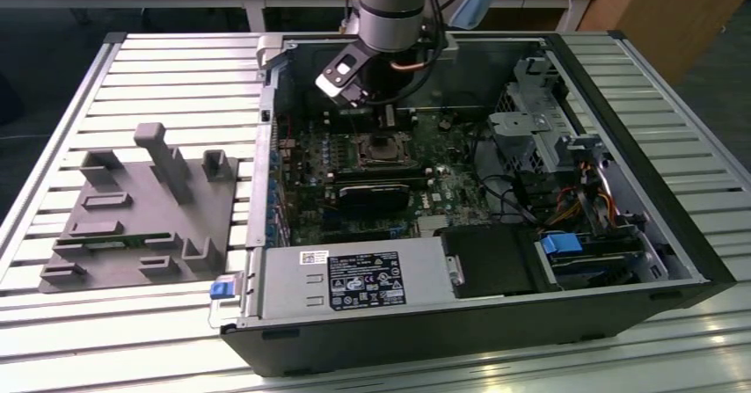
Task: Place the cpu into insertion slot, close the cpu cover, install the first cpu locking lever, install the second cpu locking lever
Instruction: 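Close the cpu cover, then install the first cpu locking lever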
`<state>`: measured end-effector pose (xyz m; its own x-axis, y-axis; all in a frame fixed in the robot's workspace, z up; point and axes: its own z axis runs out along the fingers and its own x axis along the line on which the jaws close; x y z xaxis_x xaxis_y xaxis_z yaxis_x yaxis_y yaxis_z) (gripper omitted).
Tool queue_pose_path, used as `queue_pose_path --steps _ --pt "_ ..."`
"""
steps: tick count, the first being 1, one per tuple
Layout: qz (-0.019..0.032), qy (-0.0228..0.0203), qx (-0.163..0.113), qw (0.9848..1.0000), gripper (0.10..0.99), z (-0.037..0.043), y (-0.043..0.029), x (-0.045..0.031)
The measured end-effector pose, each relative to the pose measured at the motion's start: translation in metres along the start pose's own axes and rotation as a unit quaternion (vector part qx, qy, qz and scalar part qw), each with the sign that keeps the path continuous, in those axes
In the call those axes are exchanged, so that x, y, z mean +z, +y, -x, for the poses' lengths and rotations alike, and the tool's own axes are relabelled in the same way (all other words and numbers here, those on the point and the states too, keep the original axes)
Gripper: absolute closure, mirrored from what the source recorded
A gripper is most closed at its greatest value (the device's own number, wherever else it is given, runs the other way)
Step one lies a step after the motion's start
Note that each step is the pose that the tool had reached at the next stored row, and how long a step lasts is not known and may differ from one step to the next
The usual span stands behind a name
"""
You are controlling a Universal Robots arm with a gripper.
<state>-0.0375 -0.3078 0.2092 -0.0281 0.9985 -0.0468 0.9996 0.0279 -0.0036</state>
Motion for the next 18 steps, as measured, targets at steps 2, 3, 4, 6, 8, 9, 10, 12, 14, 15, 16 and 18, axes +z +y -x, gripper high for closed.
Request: queue_pose_path --steps 2,3,4,6,8,9,10,12,14,15,16,18 --pt "-0.0001 0.0 0.0 1.0 0.98 0.0001 0.0024 0.0" --pt "-0.0001 0.0 0.0 1.0 0.98 0.0001 0.0034 0.0" --pt "-0.0001 0.0 0.0 1.0 0.98 0.0001 0.0044 0.0" --pt "-0.0001 0.0 0.0 1.0 0.98 0.0001 0.0053 0.0" --pt "-0.0001 0.0 0.0 1.0 0.98 0.0001 0.0053 0.0" --pt "-0.0001 0.0 0.0 1.0 0.98 0.0001 0.0053 0.0" --pt "-0.0001 0.0 0.0 1.0 0.98 0.0001 0.0054 0.0" --pt "0.0 0.0001 0.0 1.0 0.98 0.0001 0.0054 0.0" --pt "-0.0001 0.0 0.0 1.0 0.98 0.0002 0.0054 -0.001" --pt "-0.0001 0.0 0.0 1.0 0.98 0.0002 0.0054 -0.0012" --pt "-0.0001 0.0 0.0 1.0 0.98 0.0002 0.0054 -0.0014" --pt "-0.0001 0.0 0.0 1.0 0.98 0.0002 0.0054 -0.0018"
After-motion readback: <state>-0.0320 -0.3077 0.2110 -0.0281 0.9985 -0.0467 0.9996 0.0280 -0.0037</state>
